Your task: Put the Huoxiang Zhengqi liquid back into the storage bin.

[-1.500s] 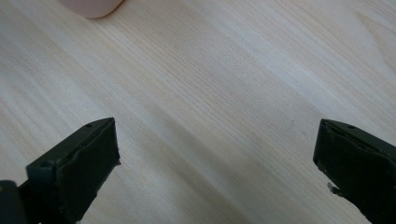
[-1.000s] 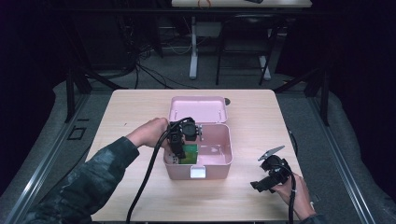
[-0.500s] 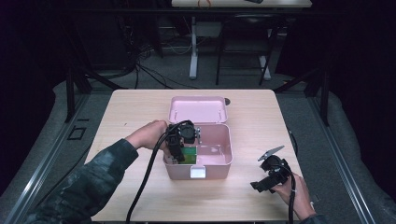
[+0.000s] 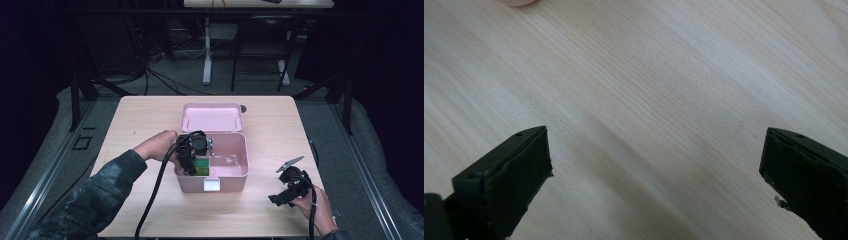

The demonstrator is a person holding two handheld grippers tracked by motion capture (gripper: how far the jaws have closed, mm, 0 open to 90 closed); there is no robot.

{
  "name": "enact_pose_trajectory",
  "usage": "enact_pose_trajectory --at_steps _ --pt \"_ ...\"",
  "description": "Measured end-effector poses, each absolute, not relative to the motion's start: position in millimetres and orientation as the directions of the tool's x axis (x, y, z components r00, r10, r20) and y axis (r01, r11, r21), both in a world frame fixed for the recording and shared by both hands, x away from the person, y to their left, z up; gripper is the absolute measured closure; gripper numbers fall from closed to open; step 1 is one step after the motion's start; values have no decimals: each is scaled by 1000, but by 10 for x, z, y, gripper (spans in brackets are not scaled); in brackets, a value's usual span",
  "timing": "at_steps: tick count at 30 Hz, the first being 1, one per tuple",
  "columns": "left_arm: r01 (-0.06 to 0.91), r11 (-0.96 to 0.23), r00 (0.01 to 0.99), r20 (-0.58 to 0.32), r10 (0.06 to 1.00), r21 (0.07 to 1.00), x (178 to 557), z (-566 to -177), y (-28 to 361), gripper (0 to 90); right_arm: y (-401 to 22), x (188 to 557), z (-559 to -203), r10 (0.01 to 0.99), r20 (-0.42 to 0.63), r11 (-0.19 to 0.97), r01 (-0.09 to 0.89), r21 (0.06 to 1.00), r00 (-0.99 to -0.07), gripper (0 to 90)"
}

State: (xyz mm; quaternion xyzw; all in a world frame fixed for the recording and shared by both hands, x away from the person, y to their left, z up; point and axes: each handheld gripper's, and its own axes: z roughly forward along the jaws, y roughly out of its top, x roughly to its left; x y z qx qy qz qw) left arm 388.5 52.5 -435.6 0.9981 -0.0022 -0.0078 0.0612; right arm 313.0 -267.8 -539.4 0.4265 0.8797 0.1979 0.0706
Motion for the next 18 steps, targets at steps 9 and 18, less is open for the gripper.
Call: enact_pose_trajectory --at_steps 9,18 --pt "30 -992 999 -19 27 123 3904 -4358 542 538 -2676 3130 -5393 778 44 559 722 408 -627 0" --pt "117 -978 993 -27 114 175 3957 -4250 631 296 -2679 3132 -5393 775 43 561 719 411 -630 0"
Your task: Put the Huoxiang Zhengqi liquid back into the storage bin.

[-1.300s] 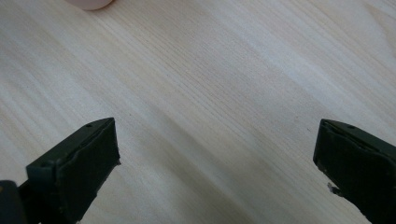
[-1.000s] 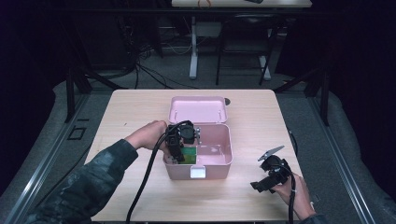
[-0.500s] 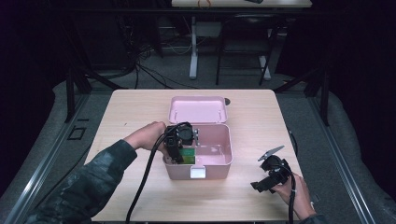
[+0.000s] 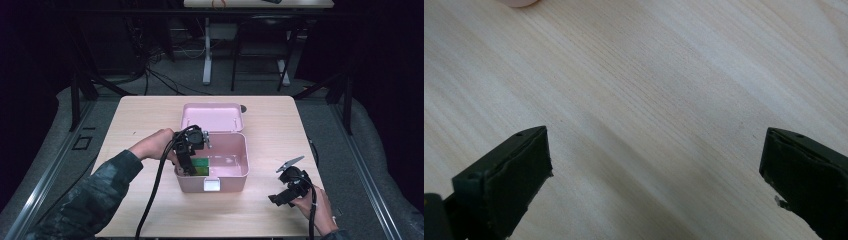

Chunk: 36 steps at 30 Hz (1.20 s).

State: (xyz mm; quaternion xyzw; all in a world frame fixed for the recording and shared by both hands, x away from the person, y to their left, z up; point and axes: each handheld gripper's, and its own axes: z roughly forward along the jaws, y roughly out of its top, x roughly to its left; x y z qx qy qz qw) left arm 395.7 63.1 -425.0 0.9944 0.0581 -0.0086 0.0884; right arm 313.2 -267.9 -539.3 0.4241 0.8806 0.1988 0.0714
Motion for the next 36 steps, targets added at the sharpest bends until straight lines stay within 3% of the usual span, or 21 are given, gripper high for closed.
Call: enact_pose_trajectory --at_steps 5,13,36 --pt "152 -965 988 -28 149 216 3976 -4198 697 152 -2680 3131 -5383 776 48 558 721 412 -628 0" --pt "203 -941 978 -12 208 272 3989 -4000 833 61 -2663 3160 -5345 778 34 557 715 422 -627 0" --pt "454 -803 863 35 504 386 4083 -3806 1405 1 -2676 3350 -5125 783 92 488 700 521 -615 0"
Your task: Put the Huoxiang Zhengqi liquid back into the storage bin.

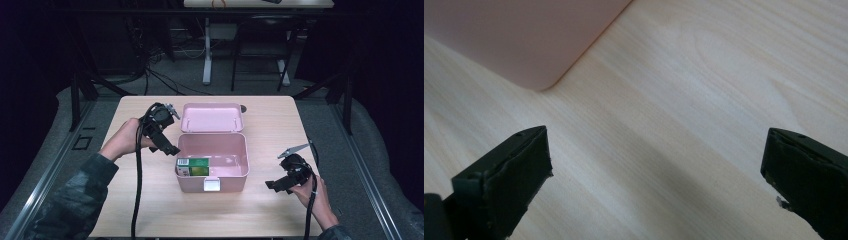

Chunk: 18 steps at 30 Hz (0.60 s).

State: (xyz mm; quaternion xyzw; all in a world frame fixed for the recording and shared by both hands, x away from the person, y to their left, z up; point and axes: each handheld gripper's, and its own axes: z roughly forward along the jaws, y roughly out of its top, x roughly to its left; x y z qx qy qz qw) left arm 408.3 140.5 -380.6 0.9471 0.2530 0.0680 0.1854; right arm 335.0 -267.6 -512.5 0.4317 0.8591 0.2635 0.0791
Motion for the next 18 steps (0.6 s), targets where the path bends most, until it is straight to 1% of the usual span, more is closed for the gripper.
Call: enact_pose_trajectory --at_steps 8,10,11,12,16,18 --pt "536 -739 804 19 594 409 4130 -3887 1549 6 -2702 3493 -4983 788 118 447 693 565 -604 0" --pt "559 -719 784 20 621 413 4139 -3918 1573 21 -2704 3537 -4934 785 121 442 687 577 -607 0" --pt "584 -691 765 -4 644 426 4153 -3940 1606 32 -2700 3558 -4908 786 123 436 684 585 -606 0" --pt "593 -675 752 -3 659 438 4156 -3954 1621 56 -2692 3595 -4869 785 132 424 680 599 -606 0" --pt "618 -648 729 -16 684 446 4167 -4017 1662 89 -2660 3687 -4778 781 135 415 667 618 -610 0" --pt "626 -637 723 -27 691 450 4169 -4065 1667 121 -2629 3730 -4740 778 143 408 665 626 -612 0"
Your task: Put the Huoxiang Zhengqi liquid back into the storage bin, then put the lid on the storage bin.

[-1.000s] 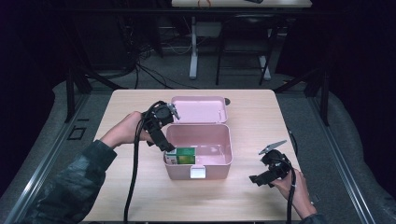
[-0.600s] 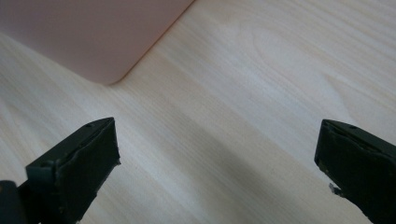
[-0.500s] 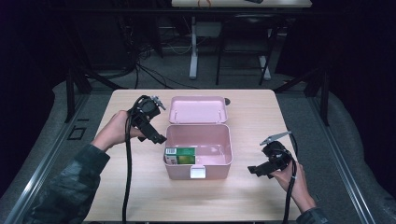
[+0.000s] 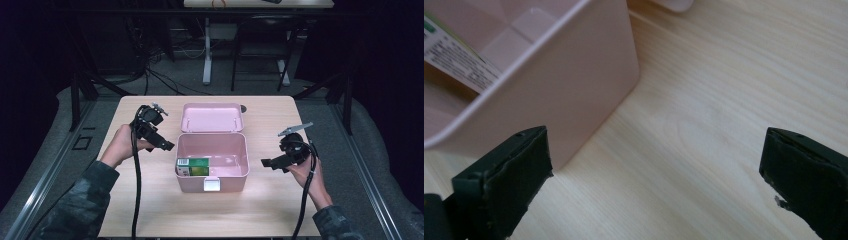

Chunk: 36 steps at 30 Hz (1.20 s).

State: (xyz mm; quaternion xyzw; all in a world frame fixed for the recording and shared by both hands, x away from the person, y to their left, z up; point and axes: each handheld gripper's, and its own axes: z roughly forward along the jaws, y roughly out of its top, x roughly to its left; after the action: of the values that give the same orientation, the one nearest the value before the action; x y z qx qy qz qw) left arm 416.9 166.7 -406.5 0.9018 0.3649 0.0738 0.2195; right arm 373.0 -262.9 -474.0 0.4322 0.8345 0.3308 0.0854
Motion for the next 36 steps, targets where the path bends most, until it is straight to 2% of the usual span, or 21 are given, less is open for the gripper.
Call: enact_pose_trajectory --at_steps 14,16,20,24,28,36 --pt "688 -531 661 -125 740 495 4197 -4334 1579 223 -2412 4136 -4524 753 187 371 641 672 -631 0" --pt "692 -524 656 -130 743 496 4202 -4360 1551 317 -2387 4211 -4508 754 200 356 645 676 -625 0" --pt "698 -517 651 -139 746 496 4207 -4421 1514 392 -2318 4324 -4476 754 204 342 639 689 -624 1" --pt "701 -496 647 -163 745 511 4201 -4465 1496 518 -2234 4435 -4429 752 198 342 629 699 -629 21" --pt "707 -493 645 -179 743 507 4189 -4517 1469 632 -2147 4564 -4395 757 185 350 628 695 -627 101" --pt "720 -459 621 -187 762 520 4156 -4535 1470 659 -2005 4843 -4386 784 154 355 639 682 -601 286"
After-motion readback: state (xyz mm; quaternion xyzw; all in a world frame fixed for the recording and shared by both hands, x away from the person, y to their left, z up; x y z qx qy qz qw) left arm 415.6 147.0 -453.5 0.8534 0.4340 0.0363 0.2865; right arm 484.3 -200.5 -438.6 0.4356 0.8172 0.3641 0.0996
